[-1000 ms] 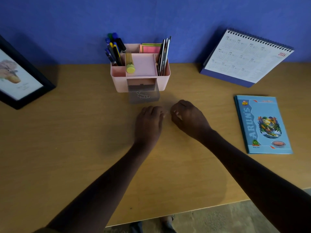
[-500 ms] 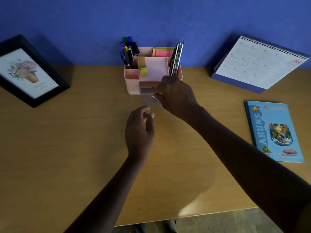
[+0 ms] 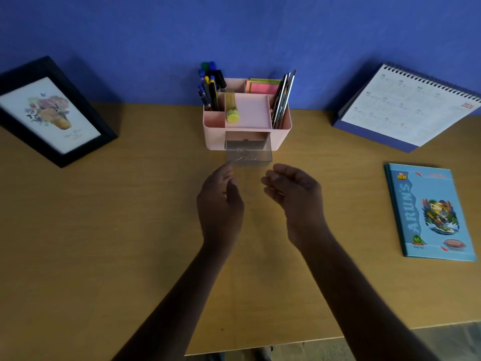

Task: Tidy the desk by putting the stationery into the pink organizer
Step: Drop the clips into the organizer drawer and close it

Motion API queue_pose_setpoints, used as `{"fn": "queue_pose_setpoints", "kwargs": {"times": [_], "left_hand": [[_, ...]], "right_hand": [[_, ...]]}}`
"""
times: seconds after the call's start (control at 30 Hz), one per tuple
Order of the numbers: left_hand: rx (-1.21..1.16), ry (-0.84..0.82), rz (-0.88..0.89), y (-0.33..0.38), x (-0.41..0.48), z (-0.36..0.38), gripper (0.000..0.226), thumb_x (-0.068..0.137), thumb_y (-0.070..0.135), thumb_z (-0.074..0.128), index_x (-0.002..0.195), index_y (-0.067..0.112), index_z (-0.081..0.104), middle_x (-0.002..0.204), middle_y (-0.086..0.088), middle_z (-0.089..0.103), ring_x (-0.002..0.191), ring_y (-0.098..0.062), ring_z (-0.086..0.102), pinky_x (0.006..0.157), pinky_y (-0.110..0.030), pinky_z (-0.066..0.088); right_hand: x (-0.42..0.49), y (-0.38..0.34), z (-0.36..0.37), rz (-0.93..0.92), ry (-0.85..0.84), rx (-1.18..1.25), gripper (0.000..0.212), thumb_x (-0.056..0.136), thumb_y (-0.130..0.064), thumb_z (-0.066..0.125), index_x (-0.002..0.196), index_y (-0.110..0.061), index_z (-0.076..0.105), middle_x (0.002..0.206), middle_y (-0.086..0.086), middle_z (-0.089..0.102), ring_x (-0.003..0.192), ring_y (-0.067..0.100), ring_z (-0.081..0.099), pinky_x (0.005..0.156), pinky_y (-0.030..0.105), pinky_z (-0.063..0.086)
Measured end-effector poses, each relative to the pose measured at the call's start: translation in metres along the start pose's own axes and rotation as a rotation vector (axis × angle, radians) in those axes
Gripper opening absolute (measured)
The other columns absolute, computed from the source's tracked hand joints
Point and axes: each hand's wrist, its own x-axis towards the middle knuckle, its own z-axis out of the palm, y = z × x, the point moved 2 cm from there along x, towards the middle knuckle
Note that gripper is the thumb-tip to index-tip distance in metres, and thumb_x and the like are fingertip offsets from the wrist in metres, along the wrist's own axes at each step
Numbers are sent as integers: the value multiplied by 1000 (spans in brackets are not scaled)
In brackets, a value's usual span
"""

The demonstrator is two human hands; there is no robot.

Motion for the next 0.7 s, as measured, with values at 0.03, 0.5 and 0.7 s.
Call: {"fn": "queue_pose_setpoints", "kwargs": {"times": [0.03, 0.5, 0.7], "left_hand": [[14, 0, 15, 2, 1, 0, 35, 105, 7, 60, 138, 14, 69, 127, 1, 76, 114, -7, 72, 88, -22, 59], [46, -16, 99, 3, 25, 1, 41, 102, 3, 63, 142, 10, 67, 134, -7, 75, 122, -15, 72, 94, -42, 65], [68, -47, 136, 0, 39, 7, 44, 102, 5, 64, 146, 11, 64, 140, -6, 71, 127, -16, 70, 96, -40, 64]], "right_hand": [[-3, 4, 3, 39, -11, 65, 25, 102, -3, 66, 127, -3, 69, 117, 20, 77, 106, 25, 76, 101, 44, 58], [10, -1, 30, 15, -4, 158, 31, 101, 4, 65, 127, -11, 70, 121, 9, 77, 102, 13, 72, 105, 44, 58], [17, -10, 35, -36, -47, 153, 33, 100, 6, 63, 104, -25, 75, 96, -7, 77, 104, 31, 74, 101, 42, 60]]}}
